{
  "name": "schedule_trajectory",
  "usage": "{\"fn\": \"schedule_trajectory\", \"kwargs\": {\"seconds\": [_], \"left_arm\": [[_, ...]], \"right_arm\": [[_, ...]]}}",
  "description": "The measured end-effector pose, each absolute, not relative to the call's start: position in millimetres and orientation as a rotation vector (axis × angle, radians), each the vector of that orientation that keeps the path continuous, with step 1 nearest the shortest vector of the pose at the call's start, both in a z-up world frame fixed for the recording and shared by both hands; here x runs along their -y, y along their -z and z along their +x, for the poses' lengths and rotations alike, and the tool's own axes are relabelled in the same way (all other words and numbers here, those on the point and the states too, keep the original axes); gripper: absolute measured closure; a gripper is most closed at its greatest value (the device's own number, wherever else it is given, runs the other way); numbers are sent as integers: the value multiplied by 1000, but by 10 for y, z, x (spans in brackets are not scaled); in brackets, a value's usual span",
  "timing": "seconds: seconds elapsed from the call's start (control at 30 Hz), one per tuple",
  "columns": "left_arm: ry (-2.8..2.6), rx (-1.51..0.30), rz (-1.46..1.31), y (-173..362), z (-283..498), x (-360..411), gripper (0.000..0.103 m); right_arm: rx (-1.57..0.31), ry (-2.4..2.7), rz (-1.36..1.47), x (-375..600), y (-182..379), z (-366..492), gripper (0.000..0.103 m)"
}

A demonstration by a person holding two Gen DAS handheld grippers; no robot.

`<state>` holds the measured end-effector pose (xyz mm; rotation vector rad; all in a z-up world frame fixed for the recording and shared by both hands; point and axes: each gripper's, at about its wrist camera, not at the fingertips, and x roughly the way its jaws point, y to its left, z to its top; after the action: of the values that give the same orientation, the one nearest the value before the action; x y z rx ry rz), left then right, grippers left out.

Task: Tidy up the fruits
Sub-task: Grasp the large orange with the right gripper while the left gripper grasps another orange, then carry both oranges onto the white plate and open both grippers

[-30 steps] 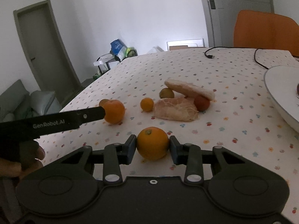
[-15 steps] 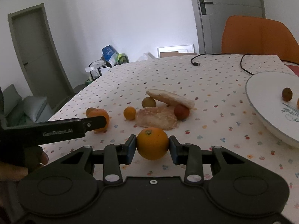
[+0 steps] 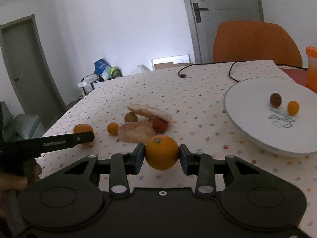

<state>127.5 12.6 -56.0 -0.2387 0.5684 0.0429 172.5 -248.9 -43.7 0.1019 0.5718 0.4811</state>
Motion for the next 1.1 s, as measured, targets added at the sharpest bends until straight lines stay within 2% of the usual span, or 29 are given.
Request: {"fn": "schedule_trajectory", "kwargs": {"seconds": [1.1], "left_arm": [[169, -473, -129, 99, 1326, 1029, 64]], "right_arm": [[-433, -288, 237, 3551, 253, 1602, 67]]}}
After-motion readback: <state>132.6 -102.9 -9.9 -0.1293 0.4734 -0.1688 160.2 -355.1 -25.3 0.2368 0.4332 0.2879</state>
